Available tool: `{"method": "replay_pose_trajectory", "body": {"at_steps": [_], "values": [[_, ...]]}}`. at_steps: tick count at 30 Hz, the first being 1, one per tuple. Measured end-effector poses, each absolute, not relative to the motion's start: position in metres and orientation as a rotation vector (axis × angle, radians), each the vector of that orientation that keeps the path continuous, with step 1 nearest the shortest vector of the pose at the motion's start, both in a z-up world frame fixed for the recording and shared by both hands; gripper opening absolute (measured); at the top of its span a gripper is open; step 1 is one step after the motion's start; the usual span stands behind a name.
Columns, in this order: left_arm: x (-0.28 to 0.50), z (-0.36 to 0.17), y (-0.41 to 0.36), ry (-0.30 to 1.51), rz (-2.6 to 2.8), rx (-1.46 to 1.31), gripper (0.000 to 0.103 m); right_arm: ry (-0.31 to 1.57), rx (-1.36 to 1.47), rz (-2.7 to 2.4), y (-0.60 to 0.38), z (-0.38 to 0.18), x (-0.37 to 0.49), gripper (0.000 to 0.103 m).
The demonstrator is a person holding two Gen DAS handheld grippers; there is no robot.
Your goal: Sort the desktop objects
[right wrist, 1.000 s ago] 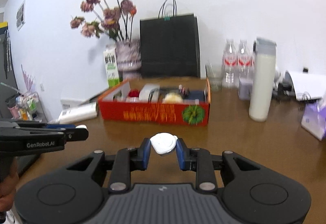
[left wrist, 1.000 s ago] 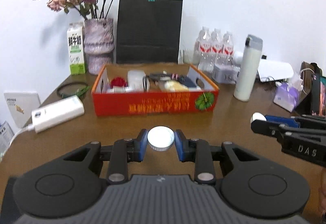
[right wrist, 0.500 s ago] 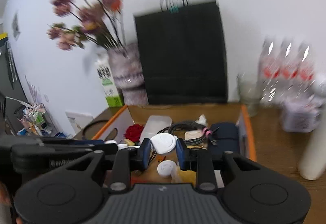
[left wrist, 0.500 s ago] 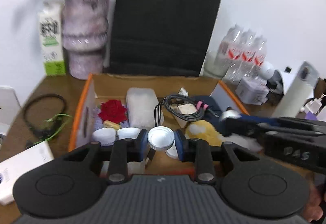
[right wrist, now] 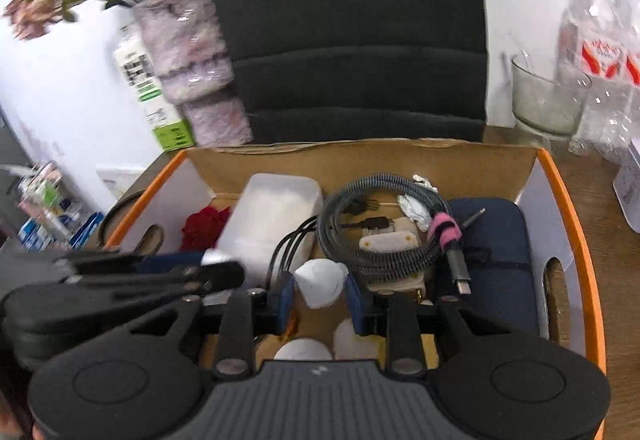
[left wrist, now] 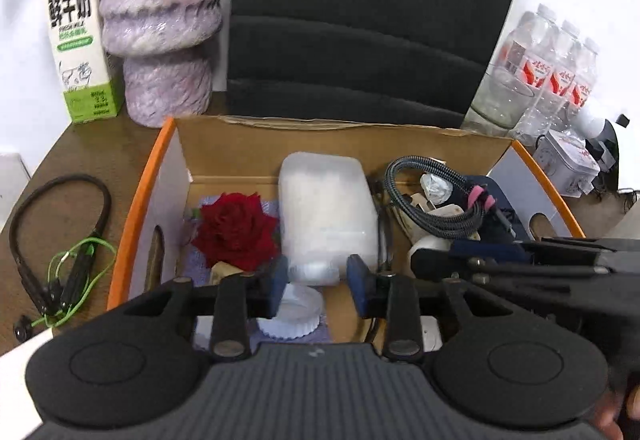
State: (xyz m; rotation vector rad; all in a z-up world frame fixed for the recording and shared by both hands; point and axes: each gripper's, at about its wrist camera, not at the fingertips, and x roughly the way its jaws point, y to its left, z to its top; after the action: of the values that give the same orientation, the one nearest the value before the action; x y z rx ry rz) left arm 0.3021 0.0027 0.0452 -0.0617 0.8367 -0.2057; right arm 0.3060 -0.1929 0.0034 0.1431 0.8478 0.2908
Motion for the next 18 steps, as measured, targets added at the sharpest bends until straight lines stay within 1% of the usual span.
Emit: {"method": "replay_pose_trajectory", "body": {"at_steps": [1, 3, 5, 7, 8, 10, 11, 13, 14, 15, 16, 17, 18], "values": [[0.301, 0.047, 0.005, 0.830, -0.200, -0.063, 0.047, 0.853, 0.160, 0.282, -0.194, 0.004, 0.309, 0.037], [0.297, 0.055, 0.007, 0.813, -0.202, -0.052, 0.052, 0.840, 0.212, 0.287, -0.201, 0.009, 0.308, 0.044], [0.292, 0.064, 0.007, 0.794, -0.214, -0.045, 0.056, 0.822, 0.221, 0.300, -0.203, 0.019, 0.299, 0.045], [0.283, 0.076, 0.006, 0.778, -0.214, -0.038, 0.065, 0.801, 0.220, 0.309, -0.205, 0.031, 0.289, 0.047], [0.277, 0.082, 0.005, 0.765, -0.215, -0.036, 0.067, 0.794, 0.223, 0.310, -0.206, 0.038, 0.284, 0.048], [0.267, 0.091, 0.003, 0.749, -0.217, -0.031, 0.076, 0.772, 0.217, 0.303, -0.209, 0.052, 0.272, 0.052], [0.261, 0.096, 0.003, 0.746, -0.212, -0.031, 0.079, 0.762, 0.208, 0.289, -0.210, 0.058, 0.265, 0.055], [0.251, 0.102, 0.002, 0.756, -0.197, -0.031, 0.095, 0.741, 0.179, 0.263, -0.212, 0.070, 0.254, 0.058], [0.245, 0.105, 0.002, 0.761, -0.170, -0.032, 0.100, 0.732, 0.159, 0.251, -0.214, 0.075, 0.245, 0.060], [0.239, 0.107, 0.003, 0.763, -0.150, -0.034, 0.102, 0.721, 0.140, 0.241, -0.215, 0.079, 0.237, 0.063], [0.231, 0.109, 0.004, 0.758, -0.143, -0.035, 0.102, 0.708, 0.122, 0.232, -0.216, 0.081, 0.230, 0.066], [0.223, 0.111, 0.005, 0.751, -0.141, -0.034, 0.102, 0.695, 0.101, 0.213, -0.218, 0.083, 0.221, 0.071], [0.214, 0.113, 0.006, 0.744, -0.135, -0.030, 0.102, 0.679, 0.079, 0.187, -0.219, 0.083, 0.212, 0.072]]}}
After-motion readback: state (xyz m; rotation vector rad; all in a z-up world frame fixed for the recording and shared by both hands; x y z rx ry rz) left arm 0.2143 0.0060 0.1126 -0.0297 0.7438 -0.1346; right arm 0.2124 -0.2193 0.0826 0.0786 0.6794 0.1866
